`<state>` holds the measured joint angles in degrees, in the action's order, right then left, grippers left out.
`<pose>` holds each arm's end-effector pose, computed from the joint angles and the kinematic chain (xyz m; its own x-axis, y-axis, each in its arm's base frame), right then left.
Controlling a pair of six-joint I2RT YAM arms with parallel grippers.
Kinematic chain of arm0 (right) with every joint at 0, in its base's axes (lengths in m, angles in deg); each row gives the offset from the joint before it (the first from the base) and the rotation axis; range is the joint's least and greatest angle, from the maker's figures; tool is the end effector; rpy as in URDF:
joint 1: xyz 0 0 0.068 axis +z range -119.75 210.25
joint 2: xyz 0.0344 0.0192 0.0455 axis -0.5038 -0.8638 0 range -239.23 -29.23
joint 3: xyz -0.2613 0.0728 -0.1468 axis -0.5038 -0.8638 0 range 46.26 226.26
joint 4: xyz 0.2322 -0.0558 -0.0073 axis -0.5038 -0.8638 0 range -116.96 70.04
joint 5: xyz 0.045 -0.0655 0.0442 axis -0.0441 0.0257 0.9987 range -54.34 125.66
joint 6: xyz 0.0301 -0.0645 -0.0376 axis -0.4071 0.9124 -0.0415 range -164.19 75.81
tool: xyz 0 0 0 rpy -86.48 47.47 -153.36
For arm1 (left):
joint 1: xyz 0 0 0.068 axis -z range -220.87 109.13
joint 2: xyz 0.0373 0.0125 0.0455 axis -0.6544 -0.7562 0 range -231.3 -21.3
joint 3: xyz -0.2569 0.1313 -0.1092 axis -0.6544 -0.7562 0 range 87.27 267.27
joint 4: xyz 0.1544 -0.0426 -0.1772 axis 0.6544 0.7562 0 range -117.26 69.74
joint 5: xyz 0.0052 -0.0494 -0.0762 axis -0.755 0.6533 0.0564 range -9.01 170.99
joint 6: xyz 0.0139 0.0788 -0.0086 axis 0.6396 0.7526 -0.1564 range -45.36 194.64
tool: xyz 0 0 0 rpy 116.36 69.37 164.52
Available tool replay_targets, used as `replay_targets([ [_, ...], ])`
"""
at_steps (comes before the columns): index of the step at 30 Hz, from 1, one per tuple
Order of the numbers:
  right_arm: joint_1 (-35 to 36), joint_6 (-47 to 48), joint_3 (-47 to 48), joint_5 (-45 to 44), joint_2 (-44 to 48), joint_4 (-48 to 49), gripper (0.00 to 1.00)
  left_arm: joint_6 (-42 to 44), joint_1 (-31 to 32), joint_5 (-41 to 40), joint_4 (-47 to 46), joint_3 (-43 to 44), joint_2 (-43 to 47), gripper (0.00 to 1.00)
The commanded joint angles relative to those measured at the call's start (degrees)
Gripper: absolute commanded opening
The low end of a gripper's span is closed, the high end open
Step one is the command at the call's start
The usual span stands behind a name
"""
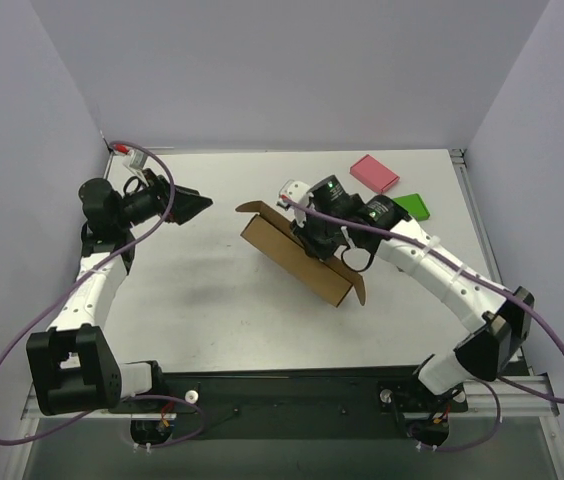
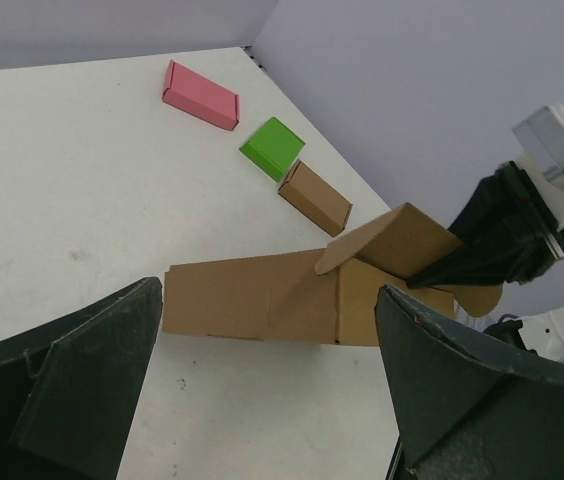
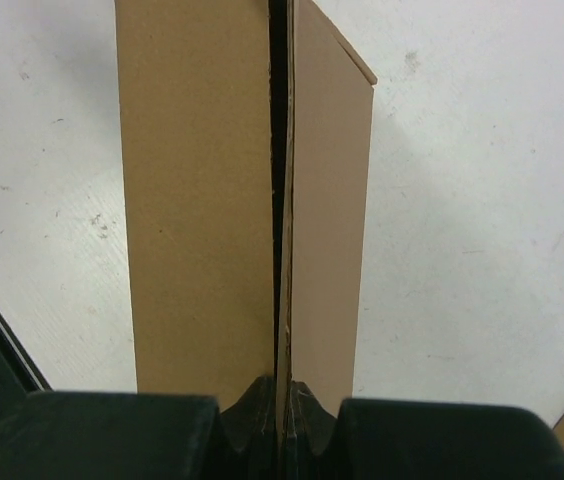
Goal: Fold the paper box
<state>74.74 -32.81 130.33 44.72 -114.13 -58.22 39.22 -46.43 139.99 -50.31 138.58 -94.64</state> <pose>0.2247 0.2361 0.3797 -0.2874 -0.5552 -0.7805 -0.8526 0.5197 -0.0558 0.2753 -0.0332 0.3763 -0.4510 -0.3438 -0.8237 0.6648 0.4863 -0.5670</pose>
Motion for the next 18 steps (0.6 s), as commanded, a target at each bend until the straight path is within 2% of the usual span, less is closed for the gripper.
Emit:
replay_targets([
  [1, -3.2, 2.7, 7.0, 7.5, -6.0, -4.2, 0.0, -2.6, 0.1, 3.5, -8.1, -0.5, -0.5, 0.97],
  [9, -8.2, 3.8, 14.4, 8.9, -13.4, -5.6, 0.02, -3.0, 0.2, 3.8, -8.1, -0.6, -1.6, 0.97],
  [15, -11.3, 4.4, 17.3, 8.7, -16.3, -5.8, 0.13, -3.2, 0.3, 3.6, -8.2, -0.9, -2.7, 0.97],
  [18, -12.5, 4.5, 18.0, 8.7, -16.4, -5.7, 0.22, -3.2, 0.3, 3.7, -8.2, -0.8, -2.9, 0.97],
])
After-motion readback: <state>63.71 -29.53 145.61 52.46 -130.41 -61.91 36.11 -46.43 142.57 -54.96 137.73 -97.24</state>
